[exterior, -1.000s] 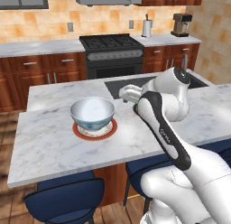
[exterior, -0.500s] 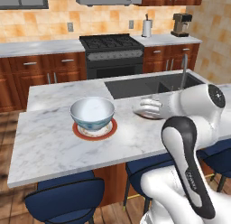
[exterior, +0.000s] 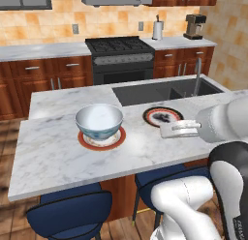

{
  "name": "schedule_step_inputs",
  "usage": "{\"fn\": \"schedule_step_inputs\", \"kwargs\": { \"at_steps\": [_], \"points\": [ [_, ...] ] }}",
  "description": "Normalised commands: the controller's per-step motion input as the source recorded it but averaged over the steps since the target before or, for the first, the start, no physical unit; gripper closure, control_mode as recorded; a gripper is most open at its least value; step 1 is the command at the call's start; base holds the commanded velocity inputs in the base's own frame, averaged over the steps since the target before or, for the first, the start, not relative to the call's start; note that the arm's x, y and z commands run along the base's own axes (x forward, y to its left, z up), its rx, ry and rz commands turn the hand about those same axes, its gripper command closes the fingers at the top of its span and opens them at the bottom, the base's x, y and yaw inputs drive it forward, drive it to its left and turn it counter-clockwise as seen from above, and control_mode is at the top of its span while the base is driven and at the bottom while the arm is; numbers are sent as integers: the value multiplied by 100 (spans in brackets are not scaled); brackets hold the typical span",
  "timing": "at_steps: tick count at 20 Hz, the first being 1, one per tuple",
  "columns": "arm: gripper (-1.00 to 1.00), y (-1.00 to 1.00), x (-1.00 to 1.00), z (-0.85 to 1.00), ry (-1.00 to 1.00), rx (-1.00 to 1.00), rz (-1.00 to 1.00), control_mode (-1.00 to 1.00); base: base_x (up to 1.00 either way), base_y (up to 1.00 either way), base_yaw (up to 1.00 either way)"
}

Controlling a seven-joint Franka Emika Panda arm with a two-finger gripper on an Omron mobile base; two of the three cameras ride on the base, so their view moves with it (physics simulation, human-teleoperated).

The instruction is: Move the bowls from the cabinet to the plates on the dining table.

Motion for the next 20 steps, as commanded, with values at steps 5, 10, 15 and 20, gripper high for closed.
{"fn": "schedule_step_inputs", "kwargs": {
  "at_steps": [5,10,15,20],
  "points": [
    [-100,-26,-100,18,5,-16,2,-100,0,0,0],
    [-100,-22,-64,0,-3,-4,2,-100,0,0,0],
    [-100,0,0,0,0,0,0,-100,0,0,0],
    [-100,0,0,0,0,0,0,100,-22,-1,0]
  ]
}}
